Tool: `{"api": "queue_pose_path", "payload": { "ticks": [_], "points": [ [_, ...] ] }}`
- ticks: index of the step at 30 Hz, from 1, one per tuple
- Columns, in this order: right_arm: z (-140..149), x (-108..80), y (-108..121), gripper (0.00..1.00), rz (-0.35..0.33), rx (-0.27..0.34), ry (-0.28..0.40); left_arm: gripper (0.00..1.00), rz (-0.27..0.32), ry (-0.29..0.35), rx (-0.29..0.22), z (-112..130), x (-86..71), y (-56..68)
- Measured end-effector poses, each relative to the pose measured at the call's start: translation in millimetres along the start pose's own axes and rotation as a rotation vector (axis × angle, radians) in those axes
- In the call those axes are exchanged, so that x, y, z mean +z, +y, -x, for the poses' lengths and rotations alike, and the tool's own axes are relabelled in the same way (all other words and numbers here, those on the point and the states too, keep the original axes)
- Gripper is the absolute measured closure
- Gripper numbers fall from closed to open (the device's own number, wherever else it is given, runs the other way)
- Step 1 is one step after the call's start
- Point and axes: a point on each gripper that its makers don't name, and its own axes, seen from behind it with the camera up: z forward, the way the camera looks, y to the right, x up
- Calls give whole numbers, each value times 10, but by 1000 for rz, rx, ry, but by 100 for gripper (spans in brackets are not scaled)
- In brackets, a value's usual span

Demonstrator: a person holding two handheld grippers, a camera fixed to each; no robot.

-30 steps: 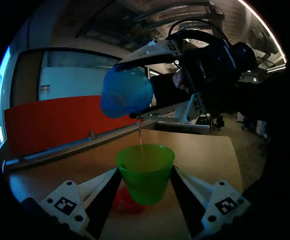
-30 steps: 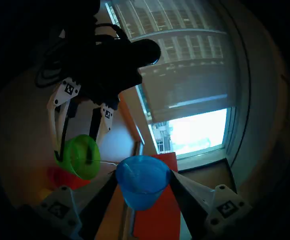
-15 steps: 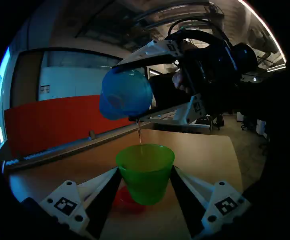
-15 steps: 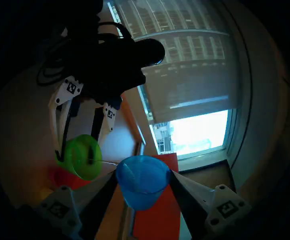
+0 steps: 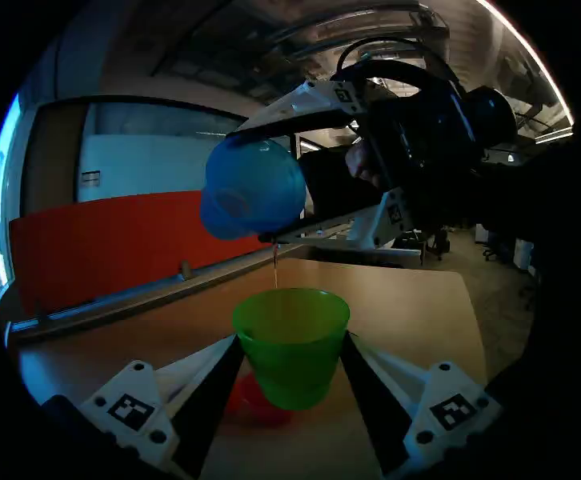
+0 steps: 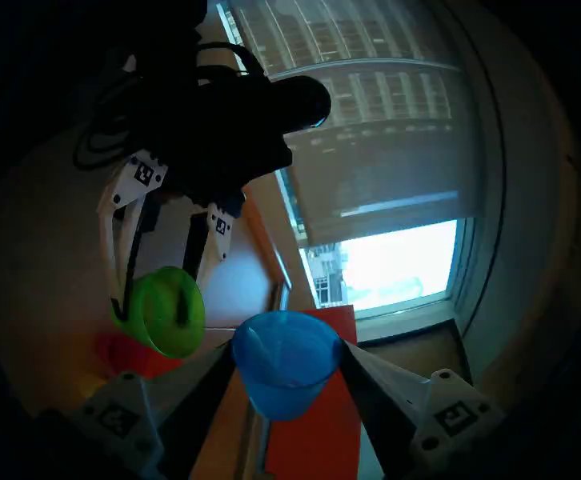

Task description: Pour water

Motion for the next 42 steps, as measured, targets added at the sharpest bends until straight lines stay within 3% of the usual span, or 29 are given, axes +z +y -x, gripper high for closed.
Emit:
{"api": "queue_pose_path", "payload": {
  "ticks": [42],
  "points": [
    [-49,-11,13,8,13,-63,-5,17,-7,2,8,-59,11,-17]
  ]
}}
